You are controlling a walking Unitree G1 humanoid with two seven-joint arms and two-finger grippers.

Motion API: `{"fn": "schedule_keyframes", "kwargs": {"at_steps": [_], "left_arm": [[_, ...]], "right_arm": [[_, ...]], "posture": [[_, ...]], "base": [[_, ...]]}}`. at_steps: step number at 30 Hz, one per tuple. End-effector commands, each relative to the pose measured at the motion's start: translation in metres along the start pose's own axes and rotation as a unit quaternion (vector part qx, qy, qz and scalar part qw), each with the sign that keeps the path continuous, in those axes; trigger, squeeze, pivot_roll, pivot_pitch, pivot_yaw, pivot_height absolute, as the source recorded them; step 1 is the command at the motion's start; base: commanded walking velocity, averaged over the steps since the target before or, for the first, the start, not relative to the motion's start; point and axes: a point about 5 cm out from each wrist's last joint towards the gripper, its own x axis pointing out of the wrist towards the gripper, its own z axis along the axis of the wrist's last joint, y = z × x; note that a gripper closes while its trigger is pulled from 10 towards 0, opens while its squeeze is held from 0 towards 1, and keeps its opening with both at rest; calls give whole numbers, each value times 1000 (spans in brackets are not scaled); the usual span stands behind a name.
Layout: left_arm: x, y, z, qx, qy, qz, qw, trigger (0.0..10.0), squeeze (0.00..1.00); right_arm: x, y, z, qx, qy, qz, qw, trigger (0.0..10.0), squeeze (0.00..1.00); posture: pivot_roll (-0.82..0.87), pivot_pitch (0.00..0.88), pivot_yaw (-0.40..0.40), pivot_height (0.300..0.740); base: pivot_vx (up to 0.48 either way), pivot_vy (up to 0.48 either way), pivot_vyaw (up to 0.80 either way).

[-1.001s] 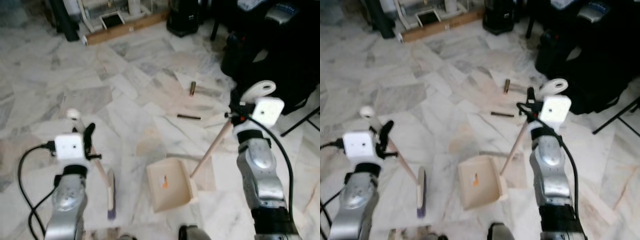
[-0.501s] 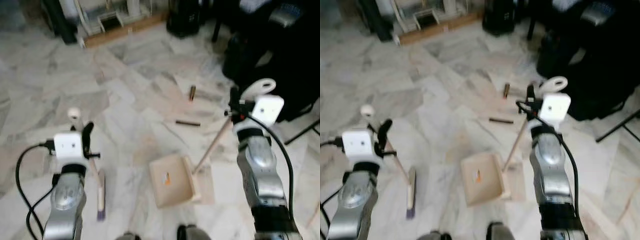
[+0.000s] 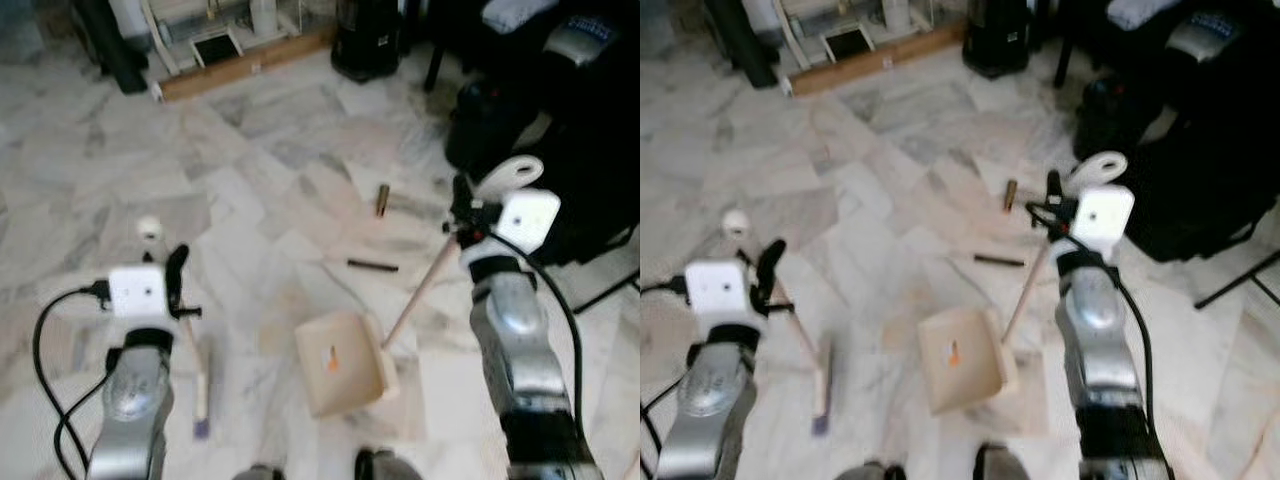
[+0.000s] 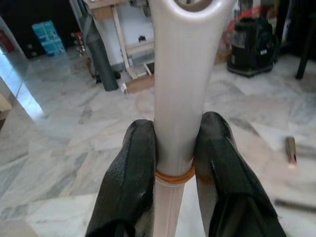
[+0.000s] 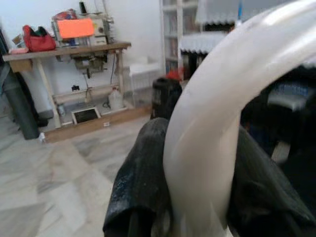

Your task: Sweep floor

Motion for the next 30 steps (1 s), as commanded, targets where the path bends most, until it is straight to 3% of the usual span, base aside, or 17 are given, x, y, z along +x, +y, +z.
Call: {"fn": "schedule_keyframes", "kwargs": {"at_steps": [1, 26, 30], "left_arm": [[-2, 6, 3, 9, -6, 9, 1000, 10000, 0], [-4, 7, 4, 12, -8, 6, 1000, 10000, 0], [-4, 7, 4, 12, -8, 5, 1000, 10000, 0]], "right_arm": [[0, 5, 8, 3, -22, 7, 1000, 10000, 0], [-2, 9, 6, 10, -17, 12, 1000, 10000, 0], [-2, 9, 5, 13, -14, 13, 1000, 10000, 0]], "posture": [[-71, 246, 17, 740], [-61, 215, 17, 740], [-60, 215, 18, 740]], "base": [[334, 0, 0], [334, 0, 0], [336, 0, -650]]}}
